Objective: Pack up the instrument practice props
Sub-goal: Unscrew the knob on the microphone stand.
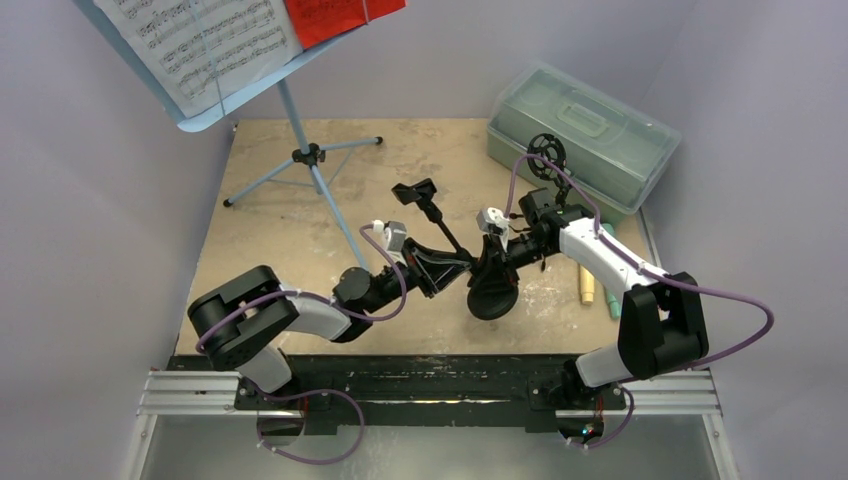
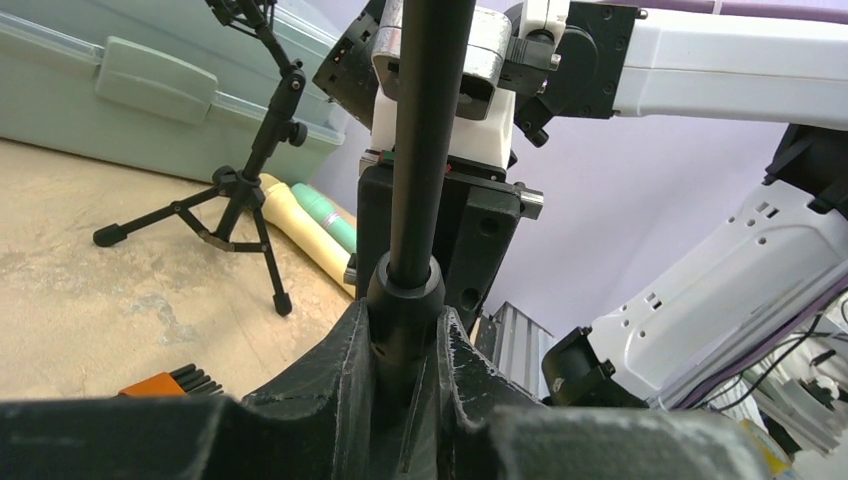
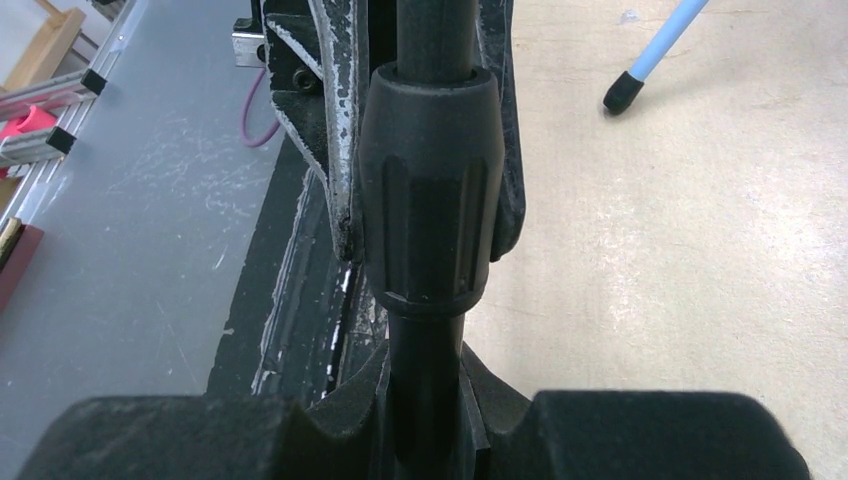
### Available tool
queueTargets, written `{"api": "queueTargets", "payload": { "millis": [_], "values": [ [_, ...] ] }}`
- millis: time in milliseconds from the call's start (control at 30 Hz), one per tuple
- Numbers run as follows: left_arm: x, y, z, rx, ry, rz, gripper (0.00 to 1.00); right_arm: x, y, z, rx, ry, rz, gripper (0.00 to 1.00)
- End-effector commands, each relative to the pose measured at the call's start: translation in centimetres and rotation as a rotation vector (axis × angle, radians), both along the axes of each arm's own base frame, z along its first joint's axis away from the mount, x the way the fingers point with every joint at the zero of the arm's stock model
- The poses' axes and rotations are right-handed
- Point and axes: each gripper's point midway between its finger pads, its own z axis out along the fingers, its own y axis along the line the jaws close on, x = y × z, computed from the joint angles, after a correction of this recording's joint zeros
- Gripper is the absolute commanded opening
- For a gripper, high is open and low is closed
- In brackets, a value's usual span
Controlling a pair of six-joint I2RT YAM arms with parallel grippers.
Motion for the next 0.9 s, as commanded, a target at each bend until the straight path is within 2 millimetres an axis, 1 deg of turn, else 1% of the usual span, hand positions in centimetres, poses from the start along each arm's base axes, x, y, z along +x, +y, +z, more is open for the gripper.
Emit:
{"api": "queueTargets", "payload": {
  "millis": [0, 133, 233, 267, 333, 433, 533, 600, 667, 767, 867],
  "values": [
    [0.2, 3.4, 8.1, -0.322, -0.082, 0.114, 0.0, 0.8, 0.9, 2.6, 0.076, -0.091, 0.018, 0.0],
    [0.4, 2.7, 7.3, -0.294, 0.006, 0.174, 0.0, 1.2, 0.8, 2.0, 0.052, -0.085, -0.005, 0.0],
    [1.0, 1.9, 6.0, -0.222, 0.121, 0.241, 0.0, 1.6, 0.8, 1.6, 0.03, -0.084, -0.018, 0.0],
    [1.3, 1.6, 6.0, -0.204, 0.159, 0.26, 0.0, 1.8, 0.7, 1.4, 0.023, -0.082, -0.023, 0.0],
    [2.2, 1.8, 5.8, -0.164, 0.24, 0.322, 0.0, 1.9, 0.7, 1.2, 0.014, -0.084, -0.033, 0.0],
    [3.0, 2.3, 5.8, -0.139, 0.327, 0.385, 0.0, 2.2, 0.6, 1.1, 0.005, -0.084, -0.049, 0.0],
    [3.0, 2.2, 5.7, -0.11, 0.349, 0.392, 0.0, 2.5, 0.7, 0.9, 0.0, -0.076, -0.059, 0.0],
    [3.2, 1.8, 5.4, -0.075, 0.371, 0.401, 0.0, 2.6, 0.7, 0.9, -0.003, -0.079, -0.066, 0.0],
    [3.5, 1.4, 5.5, -0.055, 0.416, 0.415, 0.0, 2.8, 0.7, 0.9, -0.005, -0.076, -0.076, 0.0],
    [3.3, 0.6, 5.7, -0.034, 0.409, 0.389, 0.0, 2.8, 0.8, 0.9, -0.006, -0.07, -0.081, 0.0],
    [2.8, 0.5, 6.3, -0.041, 0.354, 0.356, 0.0, 2.8, 0.8, 0.9, -0.002, -0.061, -0.081, 0.0]
  ]
}}
